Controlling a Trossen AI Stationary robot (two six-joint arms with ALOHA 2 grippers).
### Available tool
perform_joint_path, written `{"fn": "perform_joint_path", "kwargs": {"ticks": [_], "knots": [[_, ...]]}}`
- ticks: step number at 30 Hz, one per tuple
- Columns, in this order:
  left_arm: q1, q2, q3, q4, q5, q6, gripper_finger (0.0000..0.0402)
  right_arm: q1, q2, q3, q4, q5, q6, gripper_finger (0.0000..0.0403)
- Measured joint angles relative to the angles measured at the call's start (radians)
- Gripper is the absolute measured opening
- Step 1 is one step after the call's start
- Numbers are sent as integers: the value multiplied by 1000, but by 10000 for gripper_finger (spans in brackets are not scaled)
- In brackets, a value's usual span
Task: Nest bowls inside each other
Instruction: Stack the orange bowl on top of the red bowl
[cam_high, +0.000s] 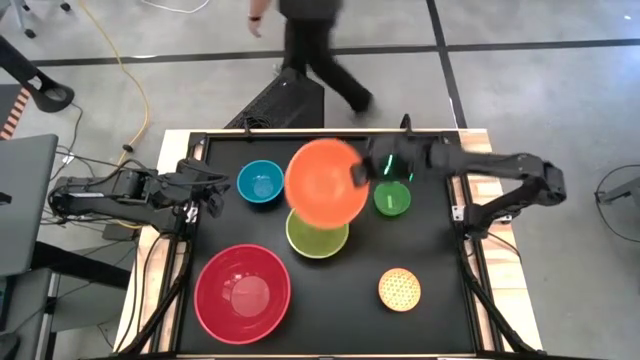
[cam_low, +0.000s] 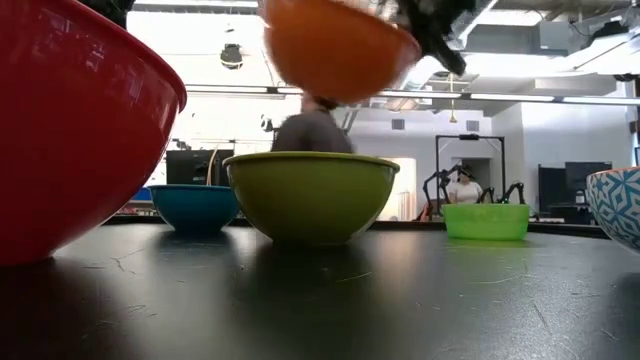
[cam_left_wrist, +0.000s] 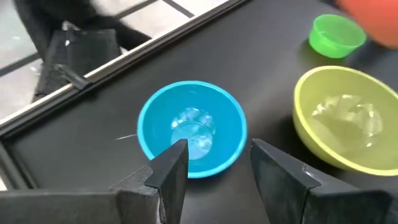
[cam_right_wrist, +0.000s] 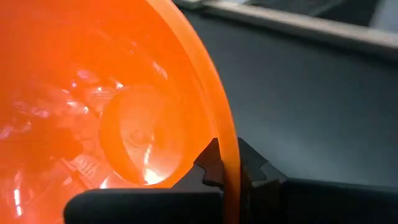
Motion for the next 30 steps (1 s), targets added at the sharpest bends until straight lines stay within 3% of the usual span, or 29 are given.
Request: {"fn": "perform_joint_path", "kwargs": {"ticks": [5,10,14,21,30], "knots": [[0,0,0,1,27,54,162,284,120,2,233,178,179,14],[0,0,0,11,86,127,162,416,346,121,356,194,278,14],[0,0,0,11,88,160,162,443,535,329,329,177,292,14],[0,0,0,-9,88,144,162,410,794,707,125,43,223,14],[0,0,0,-136,39,42,162,365,1005,983,-6,-85,80,14]]}}
